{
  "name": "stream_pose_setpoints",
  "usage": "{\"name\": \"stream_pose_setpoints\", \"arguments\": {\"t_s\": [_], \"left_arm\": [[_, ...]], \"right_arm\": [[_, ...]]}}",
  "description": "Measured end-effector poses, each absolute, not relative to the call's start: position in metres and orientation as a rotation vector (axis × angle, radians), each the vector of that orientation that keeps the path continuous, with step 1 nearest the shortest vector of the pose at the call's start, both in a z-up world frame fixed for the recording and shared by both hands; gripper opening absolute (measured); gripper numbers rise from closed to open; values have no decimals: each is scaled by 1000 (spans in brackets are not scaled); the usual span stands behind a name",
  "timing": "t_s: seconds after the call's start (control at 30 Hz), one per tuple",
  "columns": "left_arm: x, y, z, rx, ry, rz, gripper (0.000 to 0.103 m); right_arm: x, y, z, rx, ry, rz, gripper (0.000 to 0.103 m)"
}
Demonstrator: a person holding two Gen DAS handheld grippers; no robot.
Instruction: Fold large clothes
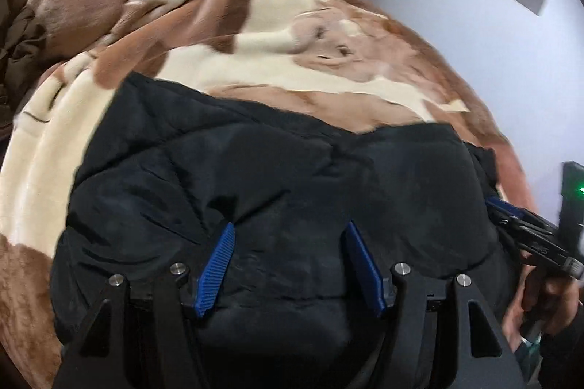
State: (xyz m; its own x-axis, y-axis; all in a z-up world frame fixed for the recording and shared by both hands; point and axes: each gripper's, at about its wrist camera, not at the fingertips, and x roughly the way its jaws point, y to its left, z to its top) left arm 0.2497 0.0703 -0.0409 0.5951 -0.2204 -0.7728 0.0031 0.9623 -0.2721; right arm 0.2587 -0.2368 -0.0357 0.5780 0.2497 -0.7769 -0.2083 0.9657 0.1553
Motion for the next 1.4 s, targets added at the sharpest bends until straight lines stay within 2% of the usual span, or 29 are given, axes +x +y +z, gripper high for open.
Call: {"name": "stream_pose_setpoints", "arguments": {"t_s": [0.13, 0.27, 0.37, 0.47, 0.6, 0.77, 0.9, 1.03, 1.2, 1.4], "left_arm": [[251, 87, -27, -192, 863, -64, 65], [249, 103, -26, -227, 896, -56, 65], [237, 75, -8, -200, 837, -182, 65], [245, 35, 1, -123, 822, -280, 65], [289, 5, -27, -71, 925, -244, 65], [331, 15, -67, -110, 988, -118, 67], [329, 23, -61, -108, 995, -87, 66], [322, 59, -44, -28, 926, 7, 66], [326, 109, -70, -127, 963, 52, 61], [328, 113, -93, -192, 931, 55, 61]], "right_arm": [[254, -246, -19, 41, 860, 274, 57], [246, -246, -13, 77, 859, 330, 57], [249, -224, -11, 32, 847, 386, 57], [271, -212, -31, 14, 922, 344, 57], [294, -223, -45, 36, 957, 275, 57], [311, -231, -61, 31, 973, 246, 57], [316, -237, -62, 71, 995, 223, 55], [302, -240, -48, 39, 930, 224, 55], [317, -253, -68, 71, 953, 144, 55], [325, -260, -89, 98, 959, 115, 55]]}}
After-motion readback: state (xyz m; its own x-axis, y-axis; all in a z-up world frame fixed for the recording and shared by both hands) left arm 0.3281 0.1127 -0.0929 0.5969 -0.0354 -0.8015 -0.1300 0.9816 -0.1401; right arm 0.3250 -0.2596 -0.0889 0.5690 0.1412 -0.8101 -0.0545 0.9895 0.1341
